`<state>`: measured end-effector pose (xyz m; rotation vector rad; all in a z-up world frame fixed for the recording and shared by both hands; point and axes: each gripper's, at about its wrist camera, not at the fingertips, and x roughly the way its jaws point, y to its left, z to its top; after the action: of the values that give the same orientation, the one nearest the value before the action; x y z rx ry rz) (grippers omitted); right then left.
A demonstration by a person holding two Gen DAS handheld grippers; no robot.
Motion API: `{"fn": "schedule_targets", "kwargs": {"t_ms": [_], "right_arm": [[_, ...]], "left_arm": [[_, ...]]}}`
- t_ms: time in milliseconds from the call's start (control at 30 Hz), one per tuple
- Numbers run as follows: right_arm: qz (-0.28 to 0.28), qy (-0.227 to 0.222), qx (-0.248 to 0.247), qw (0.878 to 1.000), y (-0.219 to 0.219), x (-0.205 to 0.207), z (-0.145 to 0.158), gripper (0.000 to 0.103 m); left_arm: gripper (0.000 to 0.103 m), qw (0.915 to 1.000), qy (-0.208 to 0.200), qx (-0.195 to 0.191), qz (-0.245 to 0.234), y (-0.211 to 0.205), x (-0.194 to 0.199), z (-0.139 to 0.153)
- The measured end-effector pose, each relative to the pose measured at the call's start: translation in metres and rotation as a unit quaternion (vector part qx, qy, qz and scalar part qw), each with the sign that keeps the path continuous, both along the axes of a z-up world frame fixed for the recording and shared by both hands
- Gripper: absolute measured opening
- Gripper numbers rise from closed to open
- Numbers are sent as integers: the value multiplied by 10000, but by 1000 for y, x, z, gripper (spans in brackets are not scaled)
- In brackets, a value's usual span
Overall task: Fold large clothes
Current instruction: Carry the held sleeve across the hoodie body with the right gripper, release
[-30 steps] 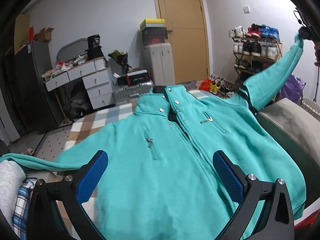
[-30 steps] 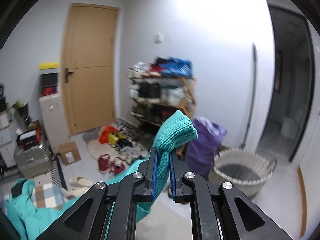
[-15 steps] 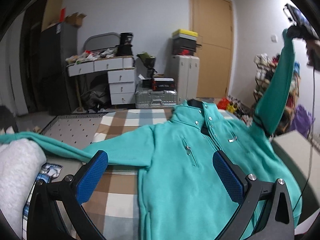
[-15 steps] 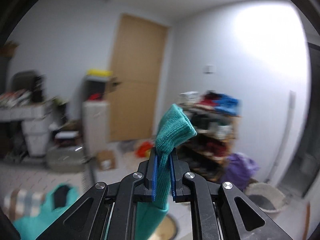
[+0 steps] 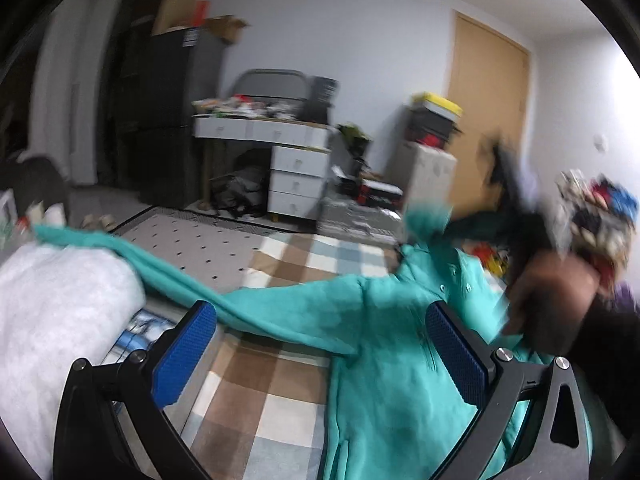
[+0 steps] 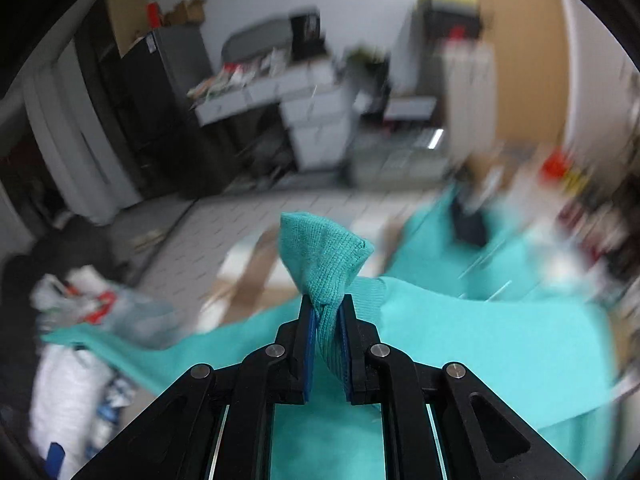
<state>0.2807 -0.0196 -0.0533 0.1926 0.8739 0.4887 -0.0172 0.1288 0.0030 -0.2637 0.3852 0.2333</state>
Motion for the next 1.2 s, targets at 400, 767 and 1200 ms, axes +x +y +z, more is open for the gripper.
{"fn": "schedule_targets", "kwargs": {"t_ms": [400,767,1200], "right_arm": [[1042,1253,1095,9805,35,13,-126,63],[-1022,49,-1653,9809,-166,17,-76,83],[-1407,996,-2636,9491,-241,52,-118,61]], "left_arm": [[102,9999,57,-124,-83,13,3,-4],[102,9989,374,-140,-252,-7,11,-9],[102,9945,678,569,-556,-49,28,-17]]}}
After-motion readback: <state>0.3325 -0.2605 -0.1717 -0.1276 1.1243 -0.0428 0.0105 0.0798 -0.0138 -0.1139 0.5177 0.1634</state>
